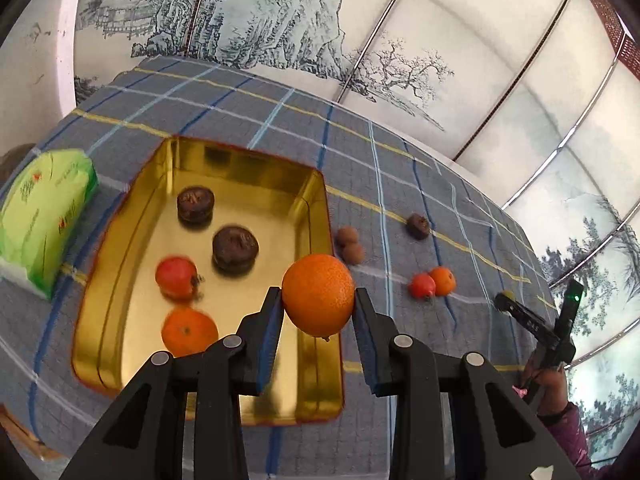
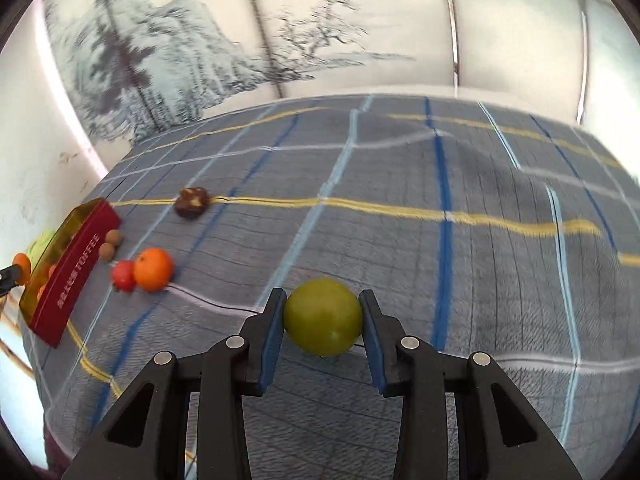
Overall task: Organize fruits
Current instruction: 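Lower the mandarin into the gold tray and open the left gripper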
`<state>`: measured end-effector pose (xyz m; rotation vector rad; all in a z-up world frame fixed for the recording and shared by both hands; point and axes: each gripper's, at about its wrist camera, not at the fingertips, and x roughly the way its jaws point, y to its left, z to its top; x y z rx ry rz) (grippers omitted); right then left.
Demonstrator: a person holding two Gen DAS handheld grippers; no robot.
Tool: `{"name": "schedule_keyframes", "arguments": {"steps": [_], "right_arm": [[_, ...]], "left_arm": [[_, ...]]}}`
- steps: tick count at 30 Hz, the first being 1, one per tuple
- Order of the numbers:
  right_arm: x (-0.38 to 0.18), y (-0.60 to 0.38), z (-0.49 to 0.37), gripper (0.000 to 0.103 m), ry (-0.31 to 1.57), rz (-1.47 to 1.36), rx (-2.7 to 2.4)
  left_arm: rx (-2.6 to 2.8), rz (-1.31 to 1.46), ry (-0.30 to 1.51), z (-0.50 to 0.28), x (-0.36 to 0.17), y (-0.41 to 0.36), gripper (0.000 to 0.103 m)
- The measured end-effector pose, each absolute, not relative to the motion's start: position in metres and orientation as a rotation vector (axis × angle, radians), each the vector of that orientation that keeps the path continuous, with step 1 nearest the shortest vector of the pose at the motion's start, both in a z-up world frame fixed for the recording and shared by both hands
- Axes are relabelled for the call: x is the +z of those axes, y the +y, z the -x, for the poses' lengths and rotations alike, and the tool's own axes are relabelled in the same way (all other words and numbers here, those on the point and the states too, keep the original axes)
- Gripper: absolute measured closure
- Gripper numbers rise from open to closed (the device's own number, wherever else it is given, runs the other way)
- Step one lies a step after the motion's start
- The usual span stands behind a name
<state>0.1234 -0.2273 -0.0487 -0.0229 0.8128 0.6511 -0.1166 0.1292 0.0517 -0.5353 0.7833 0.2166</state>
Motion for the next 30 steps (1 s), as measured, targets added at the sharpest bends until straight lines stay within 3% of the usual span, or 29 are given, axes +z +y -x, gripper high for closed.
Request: {"name": "schedule_keyframes", "arguments": {"steps": [30], "right_arm": [[-0.052, -0.234, -0.126, 0.065, 0.821, -0.038, 0.666]], "left_arm": [[0.368, 0.417, 0.903, 0.015, 0.030, 0.193, 0.072]]}}
